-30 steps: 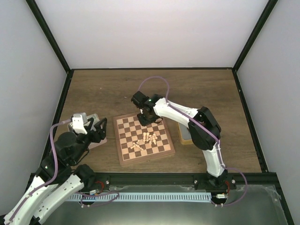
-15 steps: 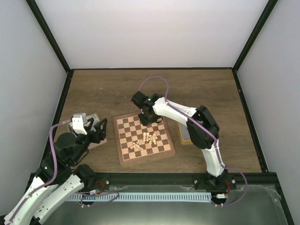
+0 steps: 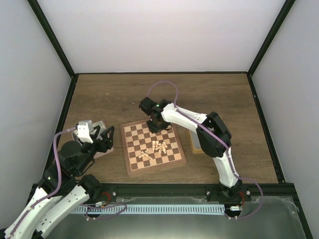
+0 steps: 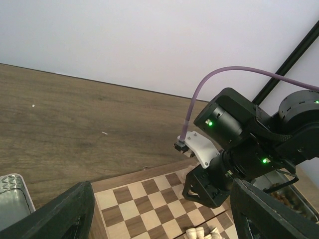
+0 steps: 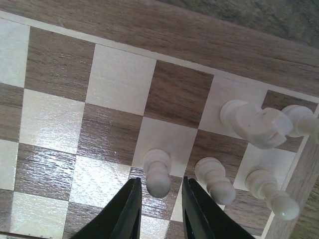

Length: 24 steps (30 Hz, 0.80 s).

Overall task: Set up the chess pieces on the board
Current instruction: Place the chess piece on the chessboard.

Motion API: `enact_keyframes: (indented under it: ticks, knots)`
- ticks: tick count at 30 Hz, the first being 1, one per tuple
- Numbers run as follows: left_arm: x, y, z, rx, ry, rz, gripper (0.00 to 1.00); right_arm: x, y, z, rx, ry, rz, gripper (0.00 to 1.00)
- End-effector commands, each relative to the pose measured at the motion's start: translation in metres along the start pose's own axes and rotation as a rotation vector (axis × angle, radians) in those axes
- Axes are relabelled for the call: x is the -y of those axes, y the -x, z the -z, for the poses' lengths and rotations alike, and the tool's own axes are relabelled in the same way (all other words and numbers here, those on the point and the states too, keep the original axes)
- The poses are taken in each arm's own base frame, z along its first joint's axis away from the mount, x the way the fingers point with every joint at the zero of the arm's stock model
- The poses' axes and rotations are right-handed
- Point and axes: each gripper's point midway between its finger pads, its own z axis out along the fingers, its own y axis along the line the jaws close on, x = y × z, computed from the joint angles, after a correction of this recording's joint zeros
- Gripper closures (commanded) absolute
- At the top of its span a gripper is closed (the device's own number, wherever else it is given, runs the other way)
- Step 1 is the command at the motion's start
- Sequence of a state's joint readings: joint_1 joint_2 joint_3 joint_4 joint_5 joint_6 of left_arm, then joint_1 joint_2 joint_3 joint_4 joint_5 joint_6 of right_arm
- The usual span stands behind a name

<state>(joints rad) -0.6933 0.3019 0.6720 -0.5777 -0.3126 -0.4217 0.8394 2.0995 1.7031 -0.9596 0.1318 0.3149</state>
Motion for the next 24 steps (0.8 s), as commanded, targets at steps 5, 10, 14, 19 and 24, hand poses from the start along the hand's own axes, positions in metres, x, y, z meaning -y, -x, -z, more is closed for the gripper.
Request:
enact_keyframes:
  ticks: [5, 10, 14, 19, 24]
  knots:
    - [-0.001, -0.001, -0.001, -0.002, 0.004, -0.009, 0.24, 0.001, 0.018, 0.01, 0.056, 0.01, -0.017, 0.79]
    - [-0.001, -0.002, -0.001, -0.004, 0.002, -0.011, 0.24, 0.0, 0.019, 0.007, 0.059, 0.013, -0.022, 0.86]
    - [-0.001, -0.002, -0.002, -0.006, 0.007, -0.011, 0.24, 0.001, 0.02, 0.005, 0.067, 0.004, -0.026, 0.89]
    - [-0.001, -0.002, -0.002, -0.006, 0.008, -0.011, 0.24, 0.001, 0.02, 0.004, 0.069, 0.005, -0.026, 0.89]
    - [-0.002, -0.002, -0.002, -0.007, 0.009, -0.011, 0.24, 0.001, 0.021, 0.014, 0.083, 0.015, -0.035, 0.81]
